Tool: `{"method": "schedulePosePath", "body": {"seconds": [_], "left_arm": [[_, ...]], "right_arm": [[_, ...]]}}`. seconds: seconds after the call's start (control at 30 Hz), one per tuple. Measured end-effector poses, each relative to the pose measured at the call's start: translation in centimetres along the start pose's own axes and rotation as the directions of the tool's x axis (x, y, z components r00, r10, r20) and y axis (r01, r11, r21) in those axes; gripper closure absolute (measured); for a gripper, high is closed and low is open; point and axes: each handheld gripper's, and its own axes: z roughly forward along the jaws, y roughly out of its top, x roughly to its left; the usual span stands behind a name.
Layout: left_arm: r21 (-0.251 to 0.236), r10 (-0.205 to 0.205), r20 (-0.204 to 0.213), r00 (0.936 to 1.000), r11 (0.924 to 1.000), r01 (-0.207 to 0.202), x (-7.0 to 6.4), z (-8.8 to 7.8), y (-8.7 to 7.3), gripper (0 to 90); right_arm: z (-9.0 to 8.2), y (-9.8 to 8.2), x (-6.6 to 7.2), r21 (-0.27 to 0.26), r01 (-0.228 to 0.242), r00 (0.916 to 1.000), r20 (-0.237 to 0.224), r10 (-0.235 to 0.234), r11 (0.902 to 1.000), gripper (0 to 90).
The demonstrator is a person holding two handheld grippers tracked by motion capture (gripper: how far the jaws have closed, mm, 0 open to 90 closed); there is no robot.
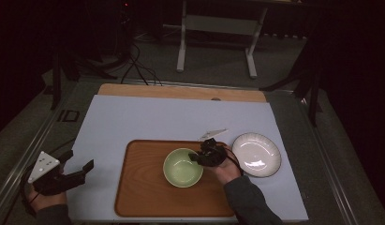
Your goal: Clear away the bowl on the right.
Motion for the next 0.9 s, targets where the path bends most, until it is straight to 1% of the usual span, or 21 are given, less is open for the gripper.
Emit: {"method": "schedulePosePath", "body": {"seconds": [0.17, 0.37, 0.63, 0.73, 0.8, 0.9], "left_arm": [[-0.001, 0.001, -0.001, 1.0, 1.0, -0.001, 0.0, 0.0, 0.0, 17.3], [-0.001, 0.0, 0.0, 1.0, 1.0, 0.0, 0.0, 0.0, 0.0, 17.3], [-0.001, -0.001, -0.001, 1.0, 1.0, 0.001, 0.0, 0.0, 0.0, 17.4], [0.0, -0.001, -0.002, 1.0, 1.0, 0.001, 0.0, 0.0, 0.0, 17.3], [0.0, -0.001, -0.001, 1.0, 1.0, 0.001, 0.0, 0.0, 0.0, 17.3], [0.001, -0.003, 0.0, 1.0, 1.0, 0.003, 0.0, 0.0, 0.0, 17.4]], "right_arm": [[0.6, -0.3, 0.3, 0.013, 0.003, 0.9999, -0.011, -0.003, 0.9999, 82.1], [1.0, -0.6, 0.3, 0.021, 0.0, 0.9998, -0.018, 0.0, 0.9998, 82.0], [1.4, -1.2, -0.4, 0.033, -0.032, 0.9982, -0.049, 0.034, 0.999, 82.5], [1.6, -1.5, -0.5, 0.04, -0.042, 0.9983, -0.04, 0.043, 0.9984, 83.0], [1.8, -1.6, -0.6, 0.046, -0.04, 0.9986, -0.032, 0.041, 0.9982, 83.1], [1.8, -1.7, -0.8, 0.05, -0.039, 0.9984, -0.038, 0.041, 0.998, 83.1]]}}
